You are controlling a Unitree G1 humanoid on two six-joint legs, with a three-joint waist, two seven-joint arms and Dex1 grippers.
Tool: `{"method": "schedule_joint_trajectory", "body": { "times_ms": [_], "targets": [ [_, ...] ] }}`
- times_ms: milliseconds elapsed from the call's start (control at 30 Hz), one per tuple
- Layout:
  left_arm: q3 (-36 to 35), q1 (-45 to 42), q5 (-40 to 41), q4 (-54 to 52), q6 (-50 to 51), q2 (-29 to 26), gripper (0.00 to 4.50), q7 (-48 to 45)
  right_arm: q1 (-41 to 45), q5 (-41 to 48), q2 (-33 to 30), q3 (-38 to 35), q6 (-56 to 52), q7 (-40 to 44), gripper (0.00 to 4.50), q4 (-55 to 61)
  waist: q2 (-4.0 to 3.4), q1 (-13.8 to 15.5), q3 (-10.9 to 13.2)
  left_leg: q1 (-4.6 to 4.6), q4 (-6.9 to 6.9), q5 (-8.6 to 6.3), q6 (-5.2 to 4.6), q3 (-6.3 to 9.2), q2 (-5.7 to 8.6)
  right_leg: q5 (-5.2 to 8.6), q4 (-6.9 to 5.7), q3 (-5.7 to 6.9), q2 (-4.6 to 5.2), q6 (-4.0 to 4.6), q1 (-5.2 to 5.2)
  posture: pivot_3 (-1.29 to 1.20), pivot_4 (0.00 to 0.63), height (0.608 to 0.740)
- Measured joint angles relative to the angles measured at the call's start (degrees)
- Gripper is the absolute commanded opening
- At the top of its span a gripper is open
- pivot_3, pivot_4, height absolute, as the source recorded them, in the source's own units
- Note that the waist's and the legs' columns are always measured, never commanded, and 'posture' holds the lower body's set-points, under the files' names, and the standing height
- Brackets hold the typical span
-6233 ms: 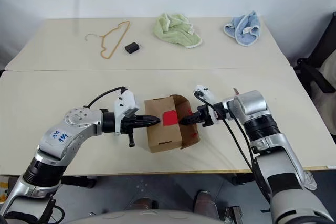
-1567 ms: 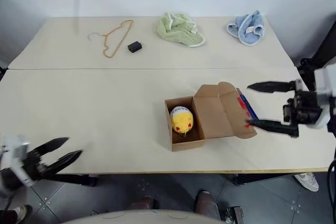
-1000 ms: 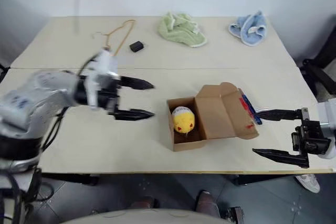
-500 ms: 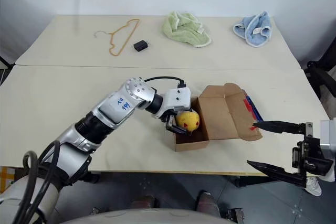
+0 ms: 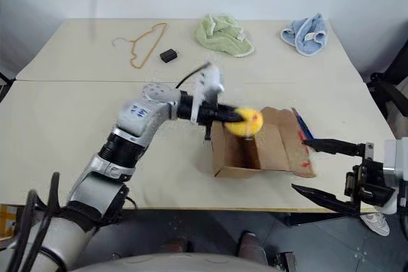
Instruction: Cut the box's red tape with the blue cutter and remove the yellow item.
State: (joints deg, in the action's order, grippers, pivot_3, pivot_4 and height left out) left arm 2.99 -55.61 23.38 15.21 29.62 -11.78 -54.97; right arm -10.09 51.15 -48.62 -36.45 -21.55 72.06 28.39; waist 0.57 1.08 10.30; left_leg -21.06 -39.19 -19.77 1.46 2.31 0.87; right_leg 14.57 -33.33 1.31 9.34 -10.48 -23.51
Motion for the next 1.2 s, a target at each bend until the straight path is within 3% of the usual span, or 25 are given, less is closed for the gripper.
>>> {"method": "schedule_joint_trajectory", "body": {
  "times_ms": [100,233,433,600,867,1033,1200],
  "targets": [
    [-12.05,5.67,4.09,-1.75,-2.81,-3.27,0.01,5.96,5.65,1.84,2.38,5.73,-0.91,-2.16,4.5,0.31,-0.02,-1.18,-0.01,0.16,0.03,0.04,0.08,0.01,-0.04,0.02,-0.14,-0.03,-0.04,0.04,0.01,0.0,0.15,0.74],
    [-25.31,21.95,4.81,-4.67,-4.49,-10.47,0.01,14.31,14.14,0.64,8.09,15.83,0.29,-4.21,4.5,-0.34,0.01,-2.04,0.01,0.43,0.12,0.01,0.15,0.16,0.02,0.05,-0.25,-0.16,-0.05,0.1,0.07,0.0,0.15,0.74],
    [-31.58,42.83,-0.15,-5.75,-14.92,-16.25,0.01,17.38,21.32,-7.4,12.54,26.48,6.53,-1.53,4.5,-7.26,0.21,0.72,-0.02,0.32,0.06,-0.06,0.1,0.3,0.14,0.03,-0.15,-0.04,0.01,0.13,0.08,0.0,0.15,0.74],
    [-32.93,46.47,0.05,-8.51,-16.39,-17.25,1.47,19.38,23.68,-11.3,13.85,29.68,10.28,0.71,4.5,-13.55,0.22,0.98,-0.02,0.33,0.06,-0.07,0.13,0.29,0.11,0.0,-0.17,-0.02,0.0,0.18,0.06,0.0,0.15,0.74],
    [-32.48,49.18,1.36,-11.1,-12.04,-25.09,4.0,16.48,25.93,-11.37,13.05,29.09,10.37,2.95,4.5,-17.07,0.19,-1.01,-0.02,0.35,0.15,-0.12,0.18,0.16,-0.02,0.03,-0.19,0.0,-0.1,0.24,-0.03,0.0,0.15,0.74],
    [-41.68,65.16,4.11,-17.35,-15.21,-32.17,4.0,4.81,24.37,-10.32,7.98,25.43,10.35,6.64,4.5,-17.66,0.17,-1.92,0.0,0.43,0.19,-0.42,0.09,-0.17,-0.17,0.09,-0.15,0.1,-0.11,0.35,-0.12,0.0,0.15,0.74],
    [-50.19,81.82,5.14,-24.58,-16.22,-31.46,4.0,-2.74,18.36,-11.19,3.86,21.95,13.07,11.38,4.5,-18.83,0.13,-1.08,0.02,0.64,0.15,-0.74,-0.2,-0.56,-0.28,0.11,-0.01,0.1,-0.11,0.38,0.01,0.0,0.15,0.74]
  ]
}}
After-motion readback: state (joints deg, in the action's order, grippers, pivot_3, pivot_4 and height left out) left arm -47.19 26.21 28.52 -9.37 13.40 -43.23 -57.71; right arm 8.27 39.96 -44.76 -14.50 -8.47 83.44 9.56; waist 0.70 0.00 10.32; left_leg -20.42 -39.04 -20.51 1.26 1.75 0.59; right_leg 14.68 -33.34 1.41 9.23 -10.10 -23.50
